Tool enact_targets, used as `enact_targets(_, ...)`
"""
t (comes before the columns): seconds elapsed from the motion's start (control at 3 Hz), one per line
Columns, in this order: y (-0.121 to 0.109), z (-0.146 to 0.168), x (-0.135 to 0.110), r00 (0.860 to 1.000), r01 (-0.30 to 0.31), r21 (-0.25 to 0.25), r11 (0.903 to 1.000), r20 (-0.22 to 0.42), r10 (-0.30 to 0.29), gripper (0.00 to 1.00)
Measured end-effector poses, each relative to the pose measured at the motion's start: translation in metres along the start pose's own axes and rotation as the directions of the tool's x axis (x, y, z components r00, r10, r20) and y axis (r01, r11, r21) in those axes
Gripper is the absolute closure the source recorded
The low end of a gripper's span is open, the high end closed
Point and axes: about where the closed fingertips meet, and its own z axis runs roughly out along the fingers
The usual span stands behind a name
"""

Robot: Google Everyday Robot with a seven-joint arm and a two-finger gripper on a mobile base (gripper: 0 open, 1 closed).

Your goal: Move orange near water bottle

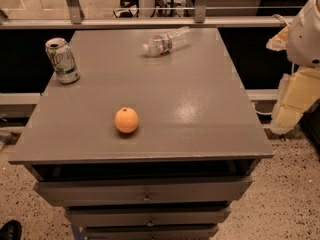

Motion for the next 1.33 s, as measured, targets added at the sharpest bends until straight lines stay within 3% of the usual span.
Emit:
enact_targets(0.33,0.000,0.003,-0.003,1.000,0.000,-0.002,1.0000,0.013,0.000,0.00)
enact_targets(0.67,0.001,0.037,-0.032,0.989,0.002,-0.030,0.9995,0.150,0.003,0.00)
enact_targets(1.0,0.007,0.083,-0.077,0.948,0.012,-0.087,0.9961,0.318,0.017,0.00)
enact_targets(1.33,0.015,0.125,-0.141,0.855,0.016,-0.154,0.9879,0.514,0.067,0.00)
